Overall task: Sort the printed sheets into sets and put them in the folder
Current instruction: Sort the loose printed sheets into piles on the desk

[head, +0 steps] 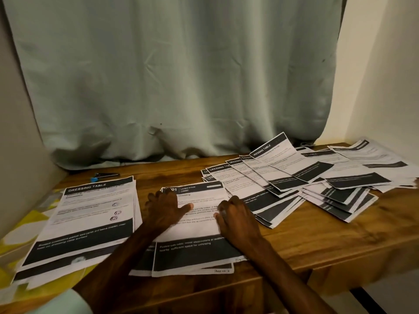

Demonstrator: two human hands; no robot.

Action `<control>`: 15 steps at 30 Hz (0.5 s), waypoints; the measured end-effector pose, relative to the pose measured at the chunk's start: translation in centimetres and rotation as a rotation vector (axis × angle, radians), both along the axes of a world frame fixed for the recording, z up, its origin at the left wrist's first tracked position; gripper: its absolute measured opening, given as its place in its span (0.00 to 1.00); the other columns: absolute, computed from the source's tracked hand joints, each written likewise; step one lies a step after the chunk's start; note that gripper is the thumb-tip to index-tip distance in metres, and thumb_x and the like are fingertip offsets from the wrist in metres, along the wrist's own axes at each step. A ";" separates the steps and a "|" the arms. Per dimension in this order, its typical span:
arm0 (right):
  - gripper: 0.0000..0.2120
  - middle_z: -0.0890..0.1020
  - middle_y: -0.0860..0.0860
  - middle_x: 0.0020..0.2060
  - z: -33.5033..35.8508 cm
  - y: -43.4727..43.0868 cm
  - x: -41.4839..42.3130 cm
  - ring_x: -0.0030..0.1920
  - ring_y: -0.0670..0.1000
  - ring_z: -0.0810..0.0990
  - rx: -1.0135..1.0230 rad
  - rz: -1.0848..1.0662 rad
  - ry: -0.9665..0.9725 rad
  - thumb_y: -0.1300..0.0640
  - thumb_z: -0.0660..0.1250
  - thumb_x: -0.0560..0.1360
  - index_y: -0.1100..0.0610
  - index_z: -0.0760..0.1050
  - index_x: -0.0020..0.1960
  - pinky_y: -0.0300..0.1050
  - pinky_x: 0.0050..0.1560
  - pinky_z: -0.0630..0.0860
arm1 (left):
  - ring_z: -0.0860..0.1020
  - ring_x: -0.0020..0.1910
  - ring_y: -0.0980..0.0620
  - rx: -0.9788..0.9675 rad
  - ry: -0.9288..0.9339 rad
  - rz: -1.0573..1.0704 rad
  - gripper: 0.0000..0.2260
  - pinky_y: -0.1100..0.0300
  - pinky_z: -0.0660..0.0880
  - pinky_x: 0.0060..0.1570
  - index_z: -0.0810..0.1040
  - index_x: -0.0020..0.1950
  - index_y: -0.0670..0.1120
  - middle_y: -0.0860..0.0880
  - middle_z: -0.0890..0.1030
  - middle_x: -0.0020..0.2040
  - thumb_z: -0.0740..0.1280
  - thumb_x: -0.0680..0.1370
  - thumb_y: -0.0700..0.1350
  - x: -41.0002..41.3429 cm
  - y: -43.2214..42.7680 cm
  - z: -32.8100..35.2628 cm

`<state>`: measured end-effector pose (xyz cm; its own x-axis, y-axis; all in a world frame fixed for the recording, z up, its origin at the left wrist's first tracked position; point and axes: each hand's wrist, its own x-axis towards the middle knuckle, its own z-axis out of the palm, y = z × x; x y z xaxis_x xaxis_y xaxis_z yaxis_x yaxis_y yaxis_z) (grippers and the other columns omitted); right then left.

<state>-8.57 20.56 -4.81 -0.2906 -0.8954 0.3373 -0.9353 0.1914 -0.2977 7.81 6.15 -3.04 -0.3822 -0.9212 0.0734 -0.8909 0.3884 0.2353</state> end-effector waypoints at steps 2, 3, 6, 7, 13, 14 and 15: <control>0.18 0.74 0.56 0.65 -0.4 0.0 0.4 0.64 0.54 0.73 -0.001 -0.007 0.022 0.46 0.60 0.83 0.55 0.74 0.68 0.48 0.61 0.76 | 0.64 0.73 0.35 0.004 0.011 0.012 0.39 0.41 0.64 0.69 0.69 0.73 0.47 0.41 0.68 0.74 0.66 0.73 0.73 0.2 -0.9 -0.4; 0.19 0.73 0.56 0.66 -0.5 -0.1 0.7 0.65 0.54 0.73 0.003 -0.004 0.026 0.47 0.59 0.84 0.56 0.73 0.69 0.49 0.62 0.76 | 0.63 0.74 0.34 0.019 0.027 0.016 0.43 0.39 0.63 0.70 0.67 0.75 0.48 0.40 0.67 0.76 0.66 0.70 0.76 0.3 -1.3 -0.4; 0.19 0.72 0.56 0.68 -0.8 -0.3 1.4 0.67 0.54 0.72 0.014 0.023 0.015 0.47 0.59 0.84 0.56 0.72 0.71 0.49 0.64 0.75 | 0.61 0.76 0.33 0.005 0.018 0.010 0.61 0.33 0.60 0.73 0.65 0.77 0.52 0.40 0.65 0.78 0.52 0.53 0.89 0.8 -3.6 -1.5; 0.19 0.72 0.56 0.68 -0.9 -0.3 1.5 0.66 0.54 0.72 0.006 0.026 0.015 0.47 0.59 0.84 0.56 0.72 0.71 0.49 0.64 0.75 | 0.60 0.76 0.33 0.007 0.014 0.007 0.63 0.32 0.59 0.73 0.66 0.77 0.53 0.41 0.65 0.78 0.50 0.51 0.89 0.8 -3.9 -1.6; 0.16 0.74 0.53 0.63 -0.9 -0.8 0.7 0.62 0.52 0.74 -0.009 0.061 -0.002 0.48 0.63 0.83 0.54 0.75 0.67 0.46 0.59 0.77 | 0.60 0.76 0.35 -0.093 -0.005 -0.115 0.41 0.32 0.62 0.72 0.72 0.69 0.49 0.40 0.65 0.76 0.62 0.69 0.78 -1.9 -2.1 -0.1; 0.14 0.76 0.53 0.61 -0.6 -0.9 0.3 0.61 0.51 0.76 -0.011 0.085 -0.019 0.50 0.64 0.82 0.54 0.77 0.65 0.45 0.57 0.78 | 0.62 0.75 0.37 -0.123 -0.009 -0.159 0.31 0.34 0.63 0.71 0.73 0.66 0.48 0.41 0.68 0.74 0.67 0.74 0.69 -2.9 -1.7 0.1; 0.10 0.79 0.51 0.58 -0.2 -1.0 -0.2 0.58 0.50 0.79 -0.016 0.110 -0.068 0.54 0.67 0.81 0.54 0.80 0.61 0.43 0.55 0.79 | 0.66 0.72 0.39 -0.145 -0.013 -0.213 0.24 0.38 0.66 0.70 0.74 0.64 0.47 0.42 0.71 0.70 0.69 0.77 0.63 -3.8 -1.2 0.6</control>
